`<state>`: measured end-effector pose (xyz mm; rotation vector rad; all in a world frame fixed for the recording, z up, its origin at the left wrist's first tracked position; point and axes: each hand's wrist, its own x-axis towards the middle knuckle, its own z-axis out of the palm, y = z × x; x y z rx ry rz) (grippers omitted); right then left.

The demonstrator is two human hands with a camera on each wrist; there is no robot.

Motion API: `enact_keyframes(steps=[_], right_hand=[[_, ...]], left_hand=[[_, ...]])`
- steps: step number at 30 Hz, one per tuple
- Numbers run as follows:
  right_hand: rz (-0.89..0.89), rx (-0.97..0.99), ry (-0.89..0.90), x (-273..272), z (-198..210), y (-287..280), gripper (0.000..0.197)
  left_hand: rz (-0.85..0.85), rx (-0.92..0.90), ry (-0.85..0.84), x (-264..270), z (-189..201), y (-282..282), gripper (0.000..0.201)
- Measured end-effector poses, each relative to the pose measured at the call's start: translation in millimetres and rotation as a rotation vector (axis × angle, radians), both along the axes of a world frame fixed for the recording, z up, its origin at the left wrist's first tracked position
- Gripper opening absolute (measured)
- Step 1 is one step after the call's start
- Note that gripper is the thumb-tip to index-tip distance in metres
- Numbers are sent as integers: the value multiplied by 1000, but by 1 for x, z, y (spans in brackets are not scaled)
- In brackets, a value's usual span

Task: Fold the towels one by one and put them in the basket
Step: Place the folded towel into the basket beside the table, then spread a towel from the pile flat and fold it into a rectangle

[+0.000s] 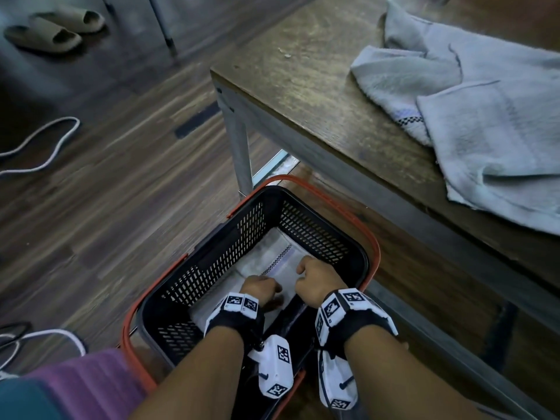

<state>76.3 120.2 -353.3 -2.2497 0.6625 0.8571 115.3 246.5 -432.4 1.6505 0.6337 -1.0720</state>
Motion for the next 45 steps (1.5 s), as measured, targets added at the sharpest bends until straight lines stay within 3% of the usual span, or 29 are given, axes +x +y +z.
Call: enact_keyframes(steps=[6,11,15,19,23,24,26,28,32,37,41,42,45], right_hand=[[-61,68,-90,4,17,-8,29],[66,162,-94,29,75,-10,28],[144,187,-141,42,161,-21,39],[69,138,-332,31,263,-61,20],[18,-107,-600,-15,338,-116,22],[-22,-162,-650,-29,346,-130,22],[-99,-233,-681,-59,348,-154,22],[-158,-257,-659,-89,340,-176,22],[-214,-252,-597,-141,319,-202,22],[-258,-255,-638,-175,314,-217,13],[-337,-170,-824,-178,332,-211,54],[-353,-189,-901,-178,339,-210,52],[-433,-391,-1124,-186,369,-217,9]], left_hand=[[-78,58,-16,-2,6,-2,14],[-106,137,-27,12,62,-5,14],[-192,9,-281,26,143,-20,23],[-405,-71,-598,31,235,-52,33],[-629,-110,-1061,18,292,-113,16],[-712,-73,-1168,13,299,-128,12],[-913,64,-1275,4,302,-152,29],[-1048,204,-1261,-3,299,-167,31],[-1025,329,-1353,-15,302,-178,11],[-807,109,-1542,-32,354,-199,11],[-802,-233,-1616,-59,427,-236,16],[-818,-275,-1656,-67,446,-246,16],[-869,-363,-1740,-91,493,-268,16]])
